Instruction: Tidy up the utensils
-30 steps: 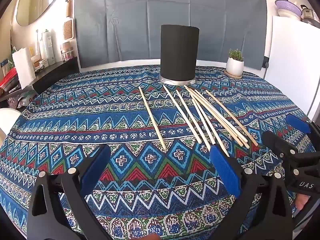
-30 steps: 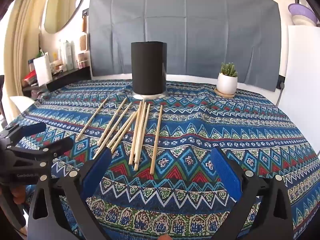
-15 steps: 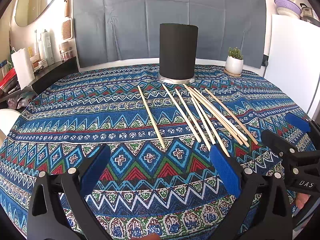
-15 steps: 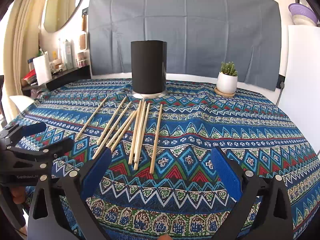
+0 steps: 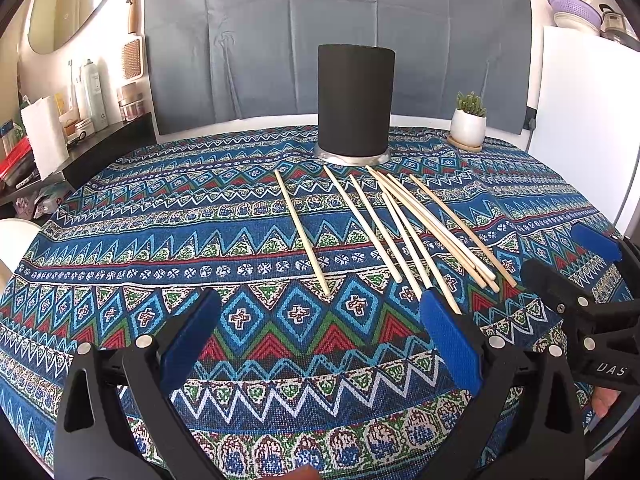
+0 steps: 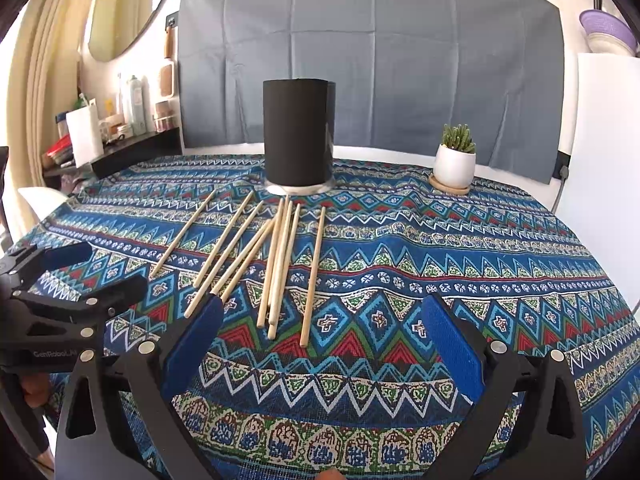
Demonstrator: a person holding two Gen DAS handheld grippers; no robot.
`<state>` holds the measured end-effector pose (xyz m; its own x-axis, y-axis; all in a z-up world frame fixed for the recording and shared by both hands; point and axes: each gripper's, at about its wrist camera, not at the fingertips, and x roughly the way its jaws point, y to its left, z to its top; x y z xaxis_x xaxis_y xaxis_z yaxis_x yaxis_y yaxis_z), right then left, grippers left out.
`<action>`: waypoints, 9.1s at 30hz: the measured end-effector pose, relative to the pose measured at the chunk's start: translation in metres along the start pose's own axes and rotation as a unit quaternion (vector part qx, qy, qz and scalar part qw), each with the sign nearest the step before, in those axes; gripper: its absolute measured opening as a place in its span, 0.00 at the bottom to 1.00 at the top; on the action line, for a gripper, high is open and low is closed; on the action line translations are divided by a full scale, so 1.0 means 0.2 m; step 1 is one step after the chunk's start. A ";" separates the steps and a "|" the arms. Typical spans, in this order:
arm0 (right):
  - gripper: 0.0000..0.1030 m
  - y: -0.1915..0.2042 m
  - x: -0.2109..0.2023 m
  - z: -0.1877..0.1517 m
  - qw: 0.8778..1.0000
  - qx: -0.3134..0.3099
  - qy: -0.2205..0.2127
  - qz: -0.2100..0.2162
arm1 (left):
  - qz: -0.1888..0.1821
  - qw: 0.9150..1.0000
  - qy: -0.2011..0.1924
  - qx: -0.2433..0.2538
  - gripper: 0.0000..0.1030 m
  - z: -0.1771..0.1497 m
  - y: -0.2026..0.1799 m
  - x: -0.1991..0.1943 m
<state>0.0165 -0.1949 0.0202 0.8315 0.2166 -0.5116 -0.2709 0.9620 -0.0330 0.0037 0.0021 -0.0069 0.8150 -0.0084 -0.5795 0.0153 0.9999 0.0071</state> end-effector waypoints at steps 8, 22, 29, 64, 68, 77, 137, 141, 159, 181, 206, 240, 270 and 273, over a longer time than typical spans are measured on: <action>0.92 0.00 0.00 0.00 1.000 0.000 0.000 -0.001 | 0.009 1.000 -0.001 0.010 0.94 0.00 -0.03 -0.01; 0.92 0.01 -0.01 0.00 1.000 -0.004 -0.001 -0.003 | 0.010 1.000 0.002 0.009 0.94 0.01 -0.03 -0.01; 0.92 0.01 -0.01 0.00 1.000 -0.006 -0.001 -0.004 | 0.009 1.000 0.004 0.009 0.94 0.01 -0.03 0.00; 0.92 -0.20 0.28 0.31 0.977 -0.043 0.207 0.026 | -0.039 0.990 0.136 0.007 0.94 0.37 0.23 0.10; 0.92 -0.20 0.42 0.35 0.962 -0.023 0.267 0.048 | -0.043 0.983 0.177 0.020 0.94 0.46 0.22 0.20; 0.92 -0.21 0.76 0.43 0.940 -0.012 0.338 0.037 | -0.017 0.963 0.271 0.006 0.94 0.55 0.22 0.48; 0.05 -0.63 0.53 0.46 0.962 0.024 0.265 0.055 | -0.027 0.968 0.249 -0.023 0.05 0.61 0.54 0.52; 0.05 -0.66 0.48 0.56 0.969 0.024 0.241 0.054 | -0.046 0.970 0.235 -0.047 0.05 0.71 0.54 0.47; 0.05 -0.65 0.26 1.13 0.987 0.007 0.143 0.067 | -0.054 0.988 0.141 -0.018 0.05 1.28 0.43 0.19; 0.05 -0.57 0.65 1.59 0.973 0.088 -0.011 0.211 | -0.171 0.983 0.009 -0.064 0.05 1.76 0.39 0.46; 0.05 -0.37 1.05 1.32 0.942 0.160 -0.188 0.229 | -0.298 0.925 -0.208 -0.115 0.05 1.47 0.22 0.74; 0.90 -0.60 0.63 1.37 0.948 0.126 -0.267 0.120 | -0.198 0.942 -0.249 -0.105 0.94 1.50 0.42 0.62; 0.92 -0.61 0.24 1.40 0.982 0.138 -0.086 0.095 | -0.081 0.988 -0.127 -0.020 0.94 1.44 0.36 0.02; 0.92 -0.57 0.23 1.28 0.986 0.124 -0.053 0.100 | -0.079 0.993 -0.088 -0.017 0.94 1.34 0.33 0.07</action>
<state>0.2096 -0.2522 0.2214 0.8228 0.4091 -0.3945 -0.3183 0.9068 0.2766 0.1712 0.0638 0.2030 0.8924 -0.1652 -0.4200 0.1340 0.9856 -0.1030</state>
